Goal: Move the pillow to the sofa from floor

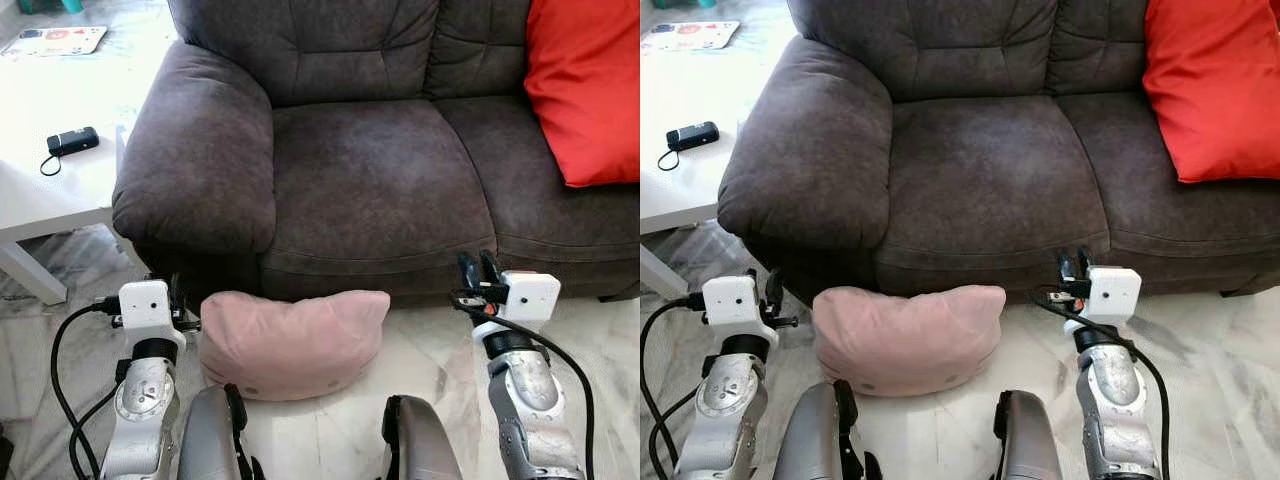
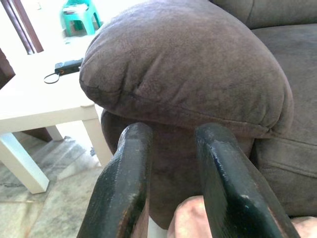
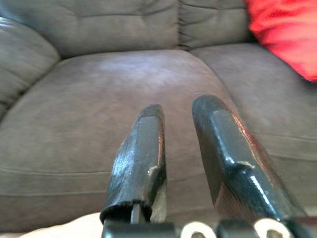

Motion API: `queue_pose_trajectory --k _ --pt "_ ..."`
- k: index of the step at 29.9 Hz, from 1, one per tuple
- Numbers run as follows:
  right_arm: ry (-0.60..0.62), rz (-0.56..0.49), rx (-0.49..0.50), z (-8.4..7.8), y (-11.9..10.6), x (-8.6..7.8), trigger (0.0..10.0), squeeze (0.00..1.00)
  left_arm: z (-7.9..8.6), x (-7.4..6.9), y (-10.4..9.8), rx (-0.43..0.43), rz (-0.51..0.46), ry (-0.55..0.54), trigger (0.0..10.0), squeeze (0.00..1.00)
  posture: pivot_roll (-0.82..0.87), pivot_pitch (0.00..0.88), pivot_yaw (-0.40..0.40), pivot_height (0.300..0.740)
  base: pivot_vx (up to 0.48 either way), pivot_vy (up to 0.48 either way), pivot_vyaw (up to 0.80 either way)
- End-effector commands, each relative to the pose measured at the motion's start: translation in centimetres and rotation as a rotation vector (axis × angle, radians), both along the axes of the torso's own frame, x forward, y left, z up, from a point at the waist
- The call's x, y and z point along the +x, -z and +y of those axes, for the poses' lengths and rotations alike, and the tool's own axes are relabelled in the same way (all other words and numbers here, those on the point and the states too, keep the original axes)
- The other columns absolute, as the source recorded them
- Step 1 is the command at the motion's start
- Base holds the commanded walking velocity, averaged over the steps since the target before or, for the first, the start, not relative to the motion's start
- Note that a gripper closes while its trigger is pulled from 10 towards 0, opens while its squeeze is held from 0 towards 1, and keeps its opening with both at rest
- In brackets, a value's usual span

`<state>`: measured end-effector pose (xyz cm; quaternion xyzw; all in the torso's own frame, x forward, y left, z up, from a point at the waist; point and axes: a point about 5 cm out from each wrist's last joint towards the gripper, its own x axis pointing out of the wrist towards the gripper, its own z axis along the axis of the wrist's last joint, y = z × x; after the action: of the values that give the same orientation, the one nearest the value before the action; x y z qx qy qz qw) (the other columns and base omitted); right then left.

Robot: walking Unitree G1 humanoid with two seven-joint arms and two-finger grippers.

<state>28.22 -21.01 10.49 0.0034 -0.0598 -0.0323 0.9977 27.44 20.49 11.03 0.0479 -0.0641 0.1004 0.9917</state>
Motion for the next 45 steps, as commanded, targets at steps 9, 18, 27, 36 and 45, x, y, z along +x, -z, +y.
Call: queue_pose_trajectory --k 9,18,27,36,45 --pt "-0.052 -0.026 -0.012 0.5 -0.5 -0.1 10.0 0.00 -0.9 0.4 0.1 -0.031 0.021 0.051 10.0 0.00 -0.05 0.153 -0.015 0.539 0.000 0.000 0.05" --pt "-0.088 -0.022 -0.004 1.3 -0.3 -0.1 10.0 0.00 -1.3 0.8 0.4 -0.038 0.048 0.103 10.0 0.00 -0.05 0.155 -0.011 0.539 0.000 0.000 0.73" --pt "-0.082 -0.032 0.007 1.1 -0.4 -0.1 10.0 0.00 -1.6 1.0 0.5 -0.069 0.056 0.135 10.0 0.00 -0.05 0.157 -0.013 0.539 0.000 0.000 0.00" --pt "-0.110 -0.031 -0.019 1.5 -0.4 -0.1 10.0 0.00 -1.7 1.2 0.7 -0.066 0.061 0.141 10.0 0.00 -0.05 0.158 -0.013 0.539 0.058 0.000 0.42" --pt "-0.117 -0.032 -0.010 1.6 -0.5 0.0 10.0 0.00 -1.7 1.0 0.8 -0.067 0.064 0.143 10.0 0.00 -0.05 0.158 -0.016 0.539 0.267 0.000 0.00"
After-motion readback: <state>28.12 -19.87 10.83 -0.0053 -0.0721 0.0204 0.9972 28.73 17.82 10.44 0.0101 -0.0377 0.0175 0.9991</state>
